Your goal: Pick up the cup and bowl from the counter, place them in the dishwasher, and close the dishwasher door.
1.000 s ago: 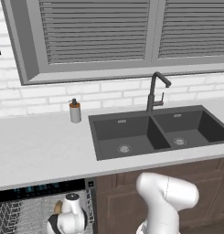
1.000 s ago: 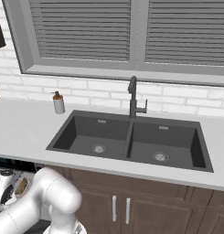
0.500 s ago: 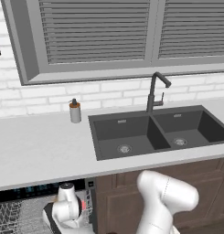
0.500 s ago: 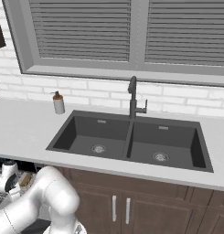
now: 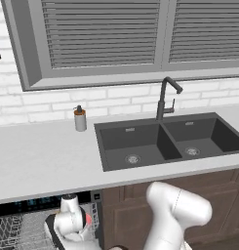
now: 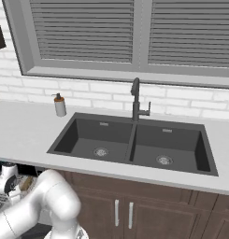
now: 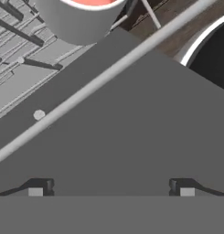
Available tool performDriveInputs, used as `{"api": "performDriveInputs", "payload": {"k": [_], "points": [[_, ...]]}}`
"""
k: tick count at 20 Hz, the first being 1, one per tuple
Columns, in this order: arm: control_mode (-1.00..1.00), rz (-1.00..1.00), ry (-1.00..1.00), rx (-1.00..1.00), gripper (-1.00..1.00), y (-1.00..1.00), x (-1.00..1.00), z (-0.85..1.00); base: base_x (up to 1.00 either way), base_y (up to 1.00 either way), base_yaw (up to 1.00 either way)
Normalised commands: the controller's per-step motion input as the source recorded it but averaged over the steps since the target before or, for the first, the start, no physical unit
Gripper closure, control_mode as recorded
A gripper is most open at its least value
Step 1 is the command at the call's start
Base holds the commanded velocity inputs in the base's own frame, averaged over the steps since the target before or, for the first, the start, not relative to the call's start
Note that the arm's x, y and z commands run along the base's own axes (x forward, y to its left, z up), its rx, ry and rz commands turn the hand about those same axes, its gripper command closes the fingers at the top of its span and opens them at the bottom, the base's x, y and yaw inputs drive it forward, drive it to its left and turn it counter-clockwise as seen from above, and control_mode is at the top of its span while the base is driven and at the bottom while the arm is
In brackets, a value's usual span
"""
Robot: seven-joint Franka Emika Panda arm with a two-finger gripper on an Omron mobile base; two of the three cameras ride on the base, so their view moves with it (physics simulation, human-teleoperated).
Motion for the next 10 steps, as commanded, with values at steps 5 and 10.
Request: {"api": "performDriveInputs", "payload": {"k": [5,10], "points": [[-1.0,0.0,-0.04,0.0,-1.0,0.0,-0.99,0.69,0.0,0.0,0.0],[-1.0,0.0,-0.15,-0.15,-1.0,0.0,-0.33,0.38,0.0,0.0,0.0]]}}
